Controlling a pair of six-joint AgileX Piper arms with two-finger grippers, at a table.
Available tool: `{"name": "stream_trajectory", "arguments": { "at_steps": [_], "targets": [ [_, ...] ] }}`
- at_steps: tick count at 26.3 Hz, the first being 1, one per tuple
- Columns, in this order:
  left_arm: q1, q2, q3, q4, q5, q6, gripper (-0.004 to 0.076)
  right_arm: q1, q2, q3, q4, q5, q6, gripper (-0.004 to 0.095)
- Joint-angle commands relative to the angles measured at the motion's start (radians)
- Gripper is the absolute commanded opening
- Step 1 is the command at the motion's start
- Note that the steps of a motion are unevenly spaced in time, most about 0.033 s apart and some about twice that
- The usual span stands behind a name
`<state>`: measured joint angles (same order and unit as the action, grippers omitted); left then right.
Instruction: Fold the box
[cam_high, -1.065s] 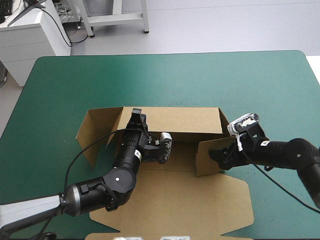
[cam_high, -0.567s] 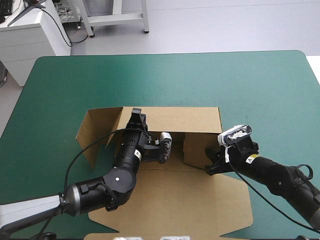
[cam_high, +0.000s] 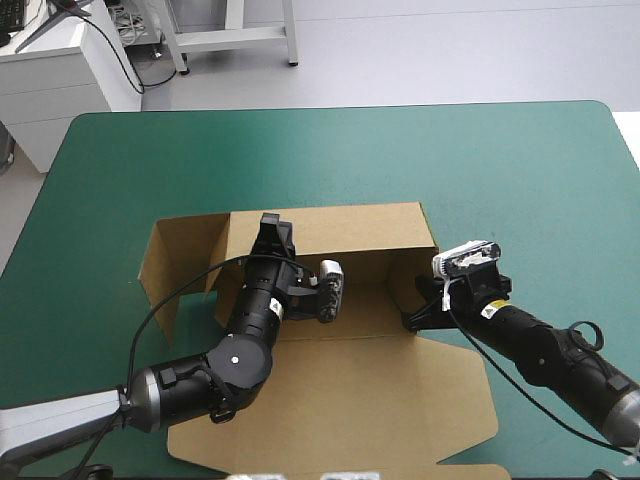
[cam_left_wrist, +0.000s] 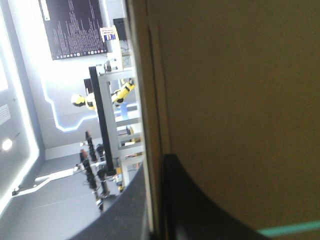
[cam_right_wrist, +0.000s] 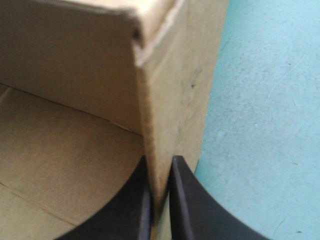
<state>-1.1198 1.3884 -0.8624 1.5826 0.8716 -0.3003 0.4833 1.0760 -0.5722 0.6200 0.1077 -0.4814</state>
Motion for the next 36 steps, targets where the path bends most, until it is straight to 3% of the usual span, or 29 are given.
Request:
{"name": "stream_trajectory", "arguments": {
  "at_steps": [1,3,5,11,20,22,23,26,29,32,36],
  "targets": [
    [-0.009,-0.023,-0.025,0.078,-0.080,-0.113,0.0113,0.011,-0.005,-0.035,0.009,-0.040,-0.014,0.0000],
    [-0.009,-0.023,-0.025,0.097,-0.091,-0.113,0.0330,0.011,-0.005,-0.035,0.001,-0.051,-0.016,0.0000],
    [-0.009,-0.023,-0.025,0.123,-0.093,-0.113,0.0466,0.011,-0.004,-0.035,0.001,-0.067,-0.016,0.0000],
    [-0.020,-0.023,-0.025,0.121,-0.081,-0.113,0.0482,0.009,0.001,-0.035,0.001,-0.149,-0.016,0.0002],
    [-0.169,-0.023,-0.025,0.116,0.089,-0.113,0.0480,-0.015,0.118,-0.091,0.011,-0.232,-0.037,0.0002],
    [-0.186,-0.023,-0.025,0.103,0.112,-0.113,0.0435,-0.048,0.136,-0.103,0.011,-0.232,-0.037,0.0002],
    [-0.193,-0.023,-0.025,0.091,0.124,-0.113,0.0366,-0.065,0.146,-0.105,0.011,-0.226,-0.037,0.0001],
    [-0.205,-0.025,-0.025,0.007,0.107,-0.049,-0.0004,-0.098,0.154,-0.108,0.011,-0.215,-0.039,0.0001],
    [-0.205,-0.031,-0.065,-0.259,0.040,0.137,0.0013,-0.102,0.154,-0.108,0.011,-0.208,-0.065,0.0001],
    [-0.182,-0.031,-0.172,-0.735,0.024,0.475,0.0014,-0.102,0.154,-0.108,0.011,-0.206,-0.070,0.0001],
    [-0.066,-0.029,-0.367,-1.259,0.141,0.846,0.0014,-0.102,0.154,-0.108,0.011,-0.204,-0.070,0.0001]
  ]
}}
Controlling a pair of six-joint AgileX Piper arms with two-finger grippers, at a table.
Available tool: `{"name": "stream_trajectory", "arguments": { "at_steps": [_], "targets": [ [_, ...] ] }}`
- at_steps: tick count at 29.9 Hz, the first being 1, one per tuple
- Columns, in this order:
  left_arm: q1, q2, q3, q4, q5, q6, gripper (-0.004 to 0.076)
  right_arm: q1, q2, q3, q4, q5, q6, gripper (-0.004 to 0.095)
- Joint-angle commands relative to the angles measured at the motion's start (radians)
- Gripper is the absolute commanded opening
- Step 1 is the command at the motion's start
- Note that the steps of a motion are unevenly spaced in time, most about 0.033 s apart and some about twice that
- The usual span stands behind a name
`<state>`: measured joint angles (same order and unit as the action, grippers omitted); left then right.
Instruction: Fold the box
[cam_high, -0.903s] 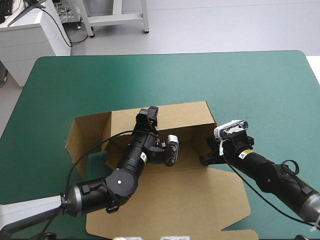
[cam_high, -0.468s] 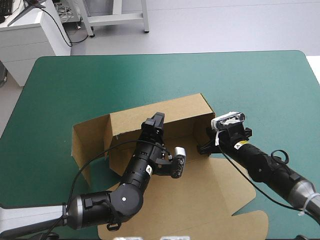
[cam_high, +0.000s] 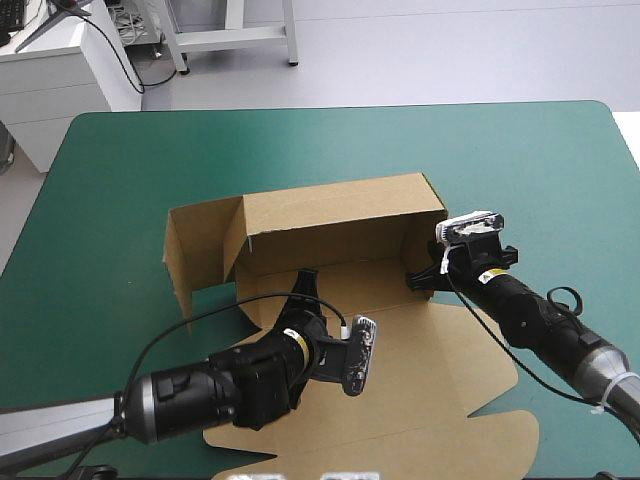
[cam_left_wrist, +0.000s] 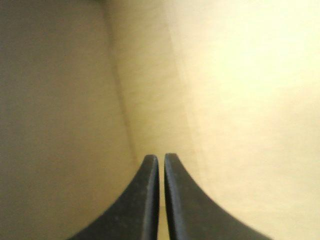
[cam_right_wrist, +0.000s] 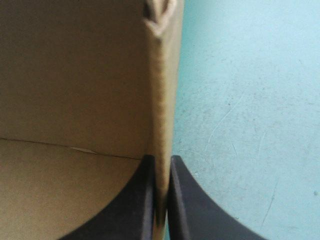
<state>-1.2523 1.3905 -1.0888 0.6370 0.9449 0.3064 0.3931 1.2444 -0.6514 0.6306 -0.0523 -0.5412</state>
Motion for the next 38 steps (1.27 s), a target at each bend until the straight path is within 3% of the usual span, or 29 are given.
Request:
{"name": "stream_trajectory", "arguments": {
  "at_steps": [1,5,10,17,23,28,33,38],
  "targets": [
    [0.110,-0.031,-0.190,-0.388,0.102,0.271,0.0014,-0.012,-0.014,-0.028,0.001,-0.042,-0.010,0.0001],
    [0.292,-0.031,-0.359,-0.503,0.173,0.287,0.0014,-0.012,-0.014,-0.028,0.001,-0.030,-0.010,0.0001],
    [0.624,-0.031,-0.488,-0.711,0.134,0.266,0.0014,-0.012,-0.014,-0.028,0.001,-0.022,-0.010,0.0001],
    [1.180,-0.024,-0.496,-1.181,0.084,0.261,-0.0009,-0.012,-0.014,-0.028,0.001,-0.022,-0.010,0.0000],
    [1.536,0.009,-0.461,-1.412,0.088,0.237,-0.0008,-0.012,-0.014,-0.028,0.001,-0.022,-0.010,0.0000],
    [1.697,0.012,-0.293,-1.513,0.040,0.237,-0.0008,-0.012,-0.014,-0.028,0.001,-0.012,-0.010,0.0000],
    [1.715,0.012,-0.107,-1.559,-0.105,0.237,-0.0008,-0.012,-0.014,-0.030,0.001,-0.007,-0.010,0.0000],
    [1.713,0.012,0.037,-1.595,-0.218,0.237,-0.0008,-0.043,-0.014,-0.097,-0.006,0.165,-0.005,0.0002]
  ]
}}
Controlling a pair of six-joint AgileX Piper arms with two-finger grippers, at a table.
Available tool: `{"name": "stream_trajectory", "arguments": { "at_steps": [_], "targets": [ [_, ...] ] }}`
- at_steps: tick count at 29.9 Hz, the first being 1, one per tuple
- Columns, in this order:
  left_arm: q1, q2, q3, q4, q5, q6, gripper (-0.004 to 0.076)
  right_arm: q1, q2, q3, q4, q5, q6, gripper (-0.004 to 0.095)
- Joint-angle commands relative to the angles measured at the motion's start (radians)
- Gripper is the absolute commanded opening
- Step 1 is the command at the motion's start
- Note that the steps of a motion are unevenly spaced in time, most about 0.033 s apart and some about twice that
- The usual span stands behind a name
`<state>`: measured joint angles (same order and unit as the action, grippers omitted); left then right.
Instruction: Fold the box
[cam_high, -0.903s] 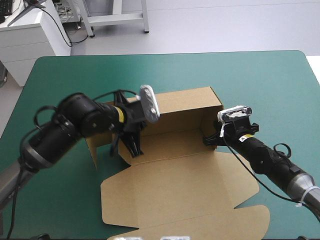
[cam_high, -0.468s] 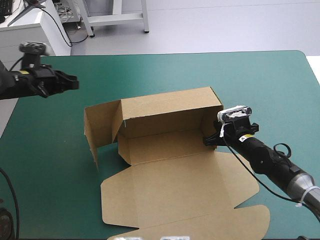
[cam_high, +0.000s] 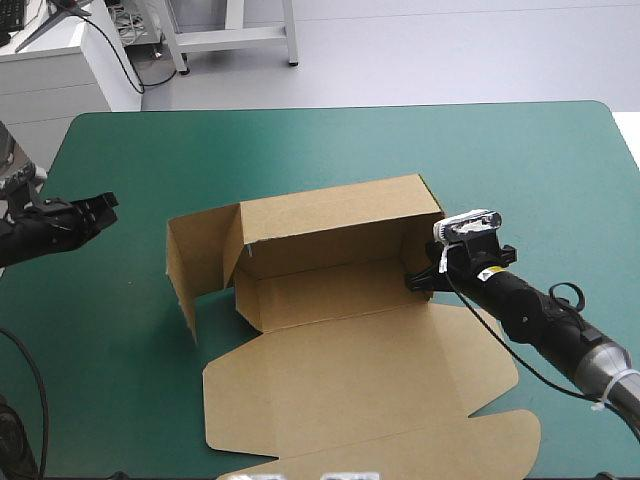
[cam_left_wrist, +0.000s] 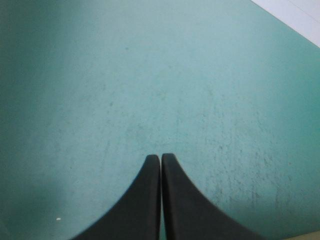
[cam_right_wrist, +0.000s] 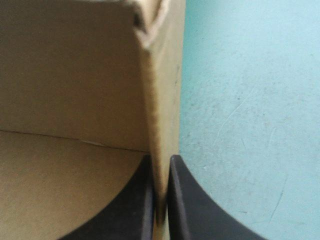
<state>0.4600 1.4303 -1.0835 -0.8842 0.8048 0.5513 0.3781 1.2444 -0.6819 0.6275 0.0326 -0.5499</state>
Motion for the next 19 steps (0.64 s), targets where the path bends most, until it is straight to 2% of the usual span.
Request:
{"name": "stream_trajectory", "arguments": {
  "at_steps": [1,6,9,13,15,19],
  "targets": [
    [0.000,-0.028,0.047,-0.073,-0.092,-0.007,-0.0008,-0.038,-0.014,-0.086,-0.008,0.115,0.014,0.0002],
    [0.000,-0.028,0.088,-0.072,-0.123,-0.007,-0.0008,-0.084,-0.014,-0.227,-0.053,0.280,0.159,0.0004],
    [0.000,-0.028,0.089,-0.074,-0.123,-0.007,-0.0008,-0.084,-0.014,-0.314,-0.240,0.409,0.362,0.0005],
    [0.000,-0.028,0.089,-0.079,-0.125,-0.007,-0.0008,-0.084,-0.014,-0.423,-0.515,0.655,0.591,0.0004],
    [0.000,-0.028,0.089,-0.091,-0.127,-0.007,-0.0008,-0.084,-0.014,-0.466,-0.569,0.771,0.617,0.0004],
    [0.000,-0.028,0.089,-0.112,-0.127,-0.007,-0.0008,-0.084,-0.014,-0.502,-0.579,0.873,0.620,0.0003]
  ]
}}
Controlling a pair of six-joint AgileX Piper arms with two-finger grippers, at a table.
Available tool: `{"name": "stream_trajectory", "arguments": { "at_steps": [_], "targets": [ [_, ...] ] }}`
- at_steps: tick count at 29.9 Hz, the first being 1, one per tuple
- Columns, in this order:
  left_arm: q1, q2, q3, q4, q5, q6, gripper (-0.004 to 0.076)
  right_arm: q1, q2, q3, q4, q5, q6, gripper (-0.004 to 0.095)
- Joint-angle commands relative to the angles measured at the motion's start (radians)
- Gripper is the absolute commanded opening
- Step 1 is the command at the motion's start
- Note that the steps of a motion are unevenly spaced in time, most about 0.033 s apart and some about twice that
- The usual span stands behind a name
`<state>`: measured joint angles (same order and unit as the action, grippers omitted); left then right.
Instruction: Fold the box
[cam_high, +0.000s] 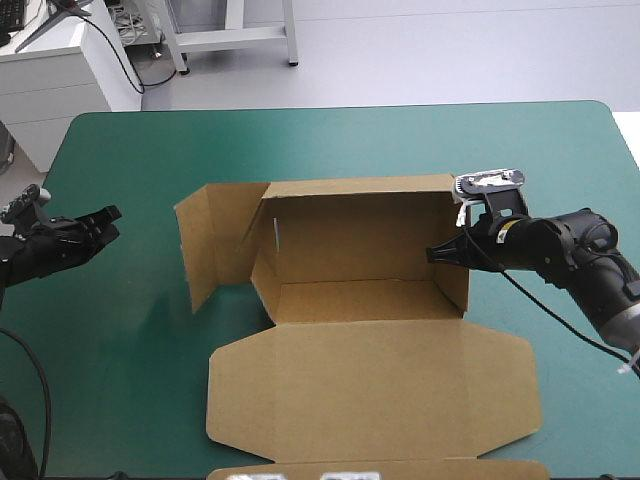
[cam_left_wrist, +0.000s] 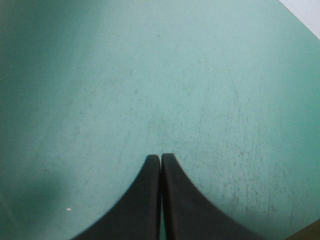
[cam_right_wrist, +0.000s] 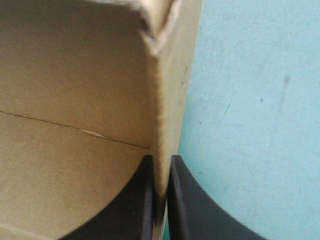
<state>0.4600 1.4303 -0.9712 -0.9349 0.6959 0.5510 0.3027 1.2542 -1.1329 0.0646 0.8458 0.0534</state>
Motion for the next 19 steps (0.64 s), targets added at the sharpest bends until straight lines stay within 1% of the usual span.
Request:
{"name": "stream_trajectory", "arguments": {
  "at_steps": [1,3,6,9,15,19],
  "targets": [
    [0.000,-0.028,-0.024,-0.061,-0.018,-0.007,-0.0008,-0.009,-0.021,-0.051,-0.016,0.072,0.017,0.0003],
    [0.000,-0.028,-0.024,-0.061,-0.014,-0.007,-0.0008,-0.009,-0.011,-0.051,-0.009,0.098,0.017,0.0003],
    [0.000,-0.028,-0.024,-0.064,-0.003,-0.007,-0.0008,-0.009,0.028,-0.055,0.001,0.173,0.015,0.0002],
    [0.000,-0.028,-0.024,-0.068,0.003,-0.007,-0.0008,-0.009,0.076,-0.055,0.031,0.247,-0.025,0.0002],
    [0.000,-0.028,-0.024,-0.070,0.001,-0.007,-0.0008,-0.009,0.148,-0.060,0.032,0.213,-0.071,0.0001],
    [0.000,-0.028,-0.024,-0.068,0.001,-0.020,-0.0008,-0.009,0.217,-0.130,0.026,0.208,-0.088,0.0000]
  ]
}}
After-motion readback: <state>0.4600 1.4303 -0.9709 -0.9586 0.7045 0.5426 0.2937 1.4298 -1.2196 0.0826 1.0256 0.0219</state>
